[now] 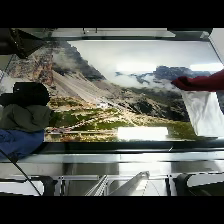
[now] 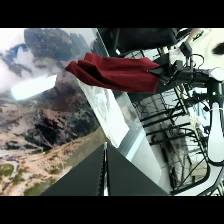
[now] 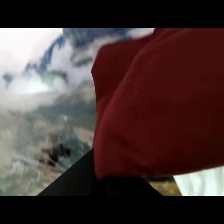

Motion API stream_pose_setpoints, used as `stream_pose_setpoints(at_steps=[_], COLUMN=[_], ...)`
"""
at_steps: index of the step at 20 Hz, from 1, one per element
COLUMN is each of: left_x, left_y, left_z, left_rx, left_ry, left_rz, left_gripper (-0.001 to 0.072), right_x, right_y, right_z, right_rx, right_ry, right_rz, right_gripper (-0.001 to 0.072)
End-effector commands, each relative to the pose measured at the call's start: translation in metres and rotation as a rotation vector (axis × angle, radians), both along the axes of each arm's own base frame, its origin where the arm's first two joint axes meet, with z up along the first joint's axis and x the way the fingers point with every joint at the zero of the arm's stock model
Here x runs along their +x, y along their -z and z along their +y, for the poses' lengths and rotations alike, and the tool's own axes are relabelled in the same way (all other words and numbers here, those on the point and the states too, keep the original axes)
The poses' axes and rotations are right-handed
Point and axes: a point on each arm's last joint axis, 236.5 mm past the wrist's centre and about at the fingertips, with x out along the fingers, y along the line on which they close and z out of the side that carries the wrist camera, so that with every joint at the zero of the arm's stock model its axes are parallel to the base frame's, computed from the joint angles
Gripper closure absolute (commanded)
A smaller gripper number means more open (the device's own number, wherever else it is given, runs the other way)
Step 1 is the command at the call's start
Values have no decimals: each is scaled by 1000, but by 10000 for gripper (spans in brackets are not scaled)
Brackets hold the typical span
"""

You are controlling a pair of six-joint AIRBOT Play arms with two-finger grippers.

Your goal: Fold the shirts.

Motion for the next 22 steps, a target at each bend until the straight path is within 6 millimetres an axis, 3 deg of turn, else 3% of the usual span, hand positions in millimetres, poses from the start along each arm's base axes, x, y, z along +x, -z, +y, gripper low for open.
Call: stream_pose_setpoints(at_steps=[1,5,10,11,12,13,16,17,22], left_x=[-5,-12,-14,-14,-15,-15,-15,-16,-20], left_y=[1,2,3,3,3,3,3,3,4], left_z=[-1,-3,-3,-3,-3,-4,-3,-4,-5], left_rx=[5,8,9,9,9,9,10,10,12], left_ry=[21,52,63,63,64,66,67,68,86], left_rz=[-3,6,9,9,9,10,10,10,15], left_gripper=[700,700,700,700,700,700,700,699,699], right_x=[-32,-81,-116,-123,-133,-144,-197,-206,-201], right_y=[13,62,127,142,154,163,174,173,163], right_z=[20,7,4,10,15,17,17,17,38], right_rx=[52,-2,36,60,69,66,55,48,158], right_ry=[-40,50,214,216,211,197,208,214,241], right_rz=[106,303,369,401,442,492,742,783,802], right_gripper=[697,697,686,616,281,-8,8,8,9])
